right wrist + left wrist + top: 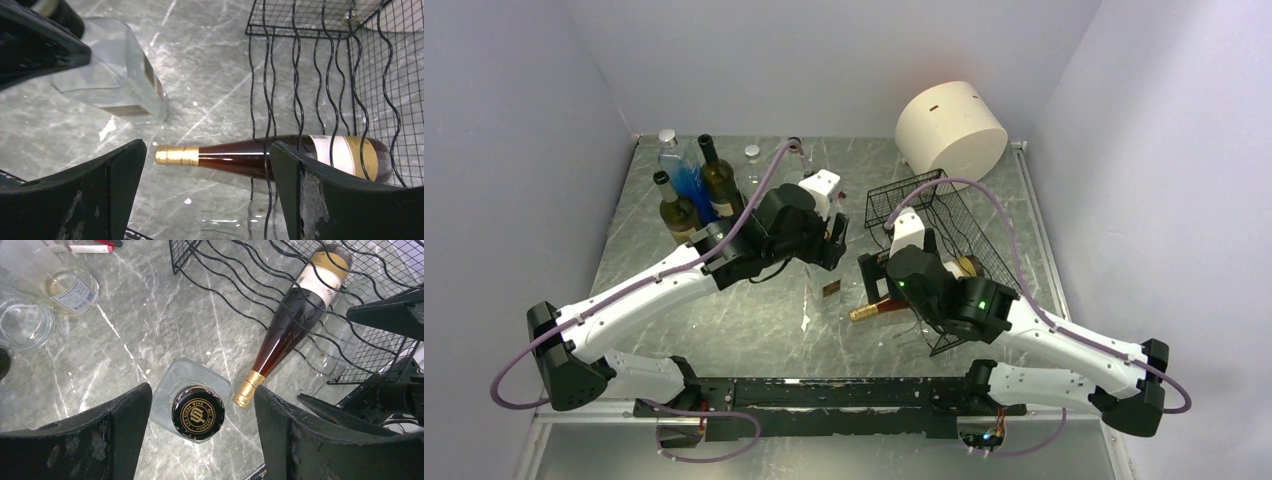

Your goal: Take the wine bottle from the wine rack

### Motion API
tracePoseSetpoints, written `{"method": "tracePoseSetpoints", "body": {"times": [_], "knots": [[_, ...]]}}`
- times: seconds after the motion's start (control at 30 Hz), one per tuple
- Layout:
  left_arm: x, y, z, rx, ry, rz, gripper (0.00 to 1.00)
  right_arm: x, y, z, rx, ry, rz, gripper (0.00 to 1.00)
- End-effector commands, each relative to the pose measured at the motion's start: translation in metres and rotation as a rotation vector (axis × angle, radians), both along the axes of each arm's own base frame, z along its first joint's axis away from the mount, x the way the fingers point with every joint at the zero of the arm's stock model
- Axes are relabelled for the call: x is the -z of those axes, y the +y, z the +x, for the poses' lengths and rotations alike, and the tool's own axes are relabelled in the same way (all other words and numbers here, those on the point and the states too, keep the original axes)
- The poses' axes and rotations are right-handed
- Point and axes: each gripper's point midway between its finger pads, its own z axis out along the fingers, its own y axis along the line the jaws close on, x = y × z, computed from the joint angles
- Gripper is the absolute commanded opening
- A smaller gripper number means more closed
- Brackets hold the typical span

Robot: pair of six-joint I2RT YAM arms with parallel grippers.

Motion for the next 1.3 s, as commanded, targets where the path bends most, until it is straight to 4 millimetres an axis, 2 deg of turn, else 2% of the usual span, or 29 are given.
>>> {"method": "tracePoseSetpoints", "body": {"times": [0.0, 0.3, 0.53, 0.67, 0.73, 0.9, 1.0, 1.1, 1.27], "knots": [[-0.004, 0.004, 0.002, -0.046, -0.037, 0.023, 0.77, 0.010, -0.015, 0.003, 0.074, 0.014, -0.067, 1.00], [0.010, 0.011, 0.002, -0.068, -0.046, 0.118, 0.63, 0.003, -0.011, 0.002, 0.064, -0.006, 0.007, 1.00], [0.019, 0.005, 0.004, -0.060, -0.047, 0.106, 0.57, 0.000, -0.015, 0.001, 0.062, -0.012, 0.001, 1.00], [0.025, 0.006, 0.007, -0.061, -0.045, 0.147, 0.47, 0.000, -0.017, 0.000, 0.076, 0.002, -0.005, 1.00], [0.029, 0.009, 0.008, -0.073, -0.042, 0.172, 0.38, 0.004, -0.019, -0.002, 0.079, 0.017, -0.005, 1.00], [0.018, 0.024, 0.013, -0.144, -0.055, 0.214, 0.08, 0.003, -0.025, -0.001, 0.075, -0.008, -0.043, 1.00], [0.004, 0.029, 0.017, -0.156, -0.103, 0.206, 0.07, -0.010, -0.024, 0.002, 0.081, -0.025, -0.046, 1.00], [-0.009, 0.038, 0.025, -0.202, -0.132, 0.227, 0.07, -0.011, -0.022, 0.005, 0.085, -0.036, -0.049, 1.00], [-0.030, 0.068, 0.050, -0.311, -0.154, 0.225, 0.07, -0.007, -0.027, 0.008, 0.105, -0.046, -0.084, 1.00]]}}
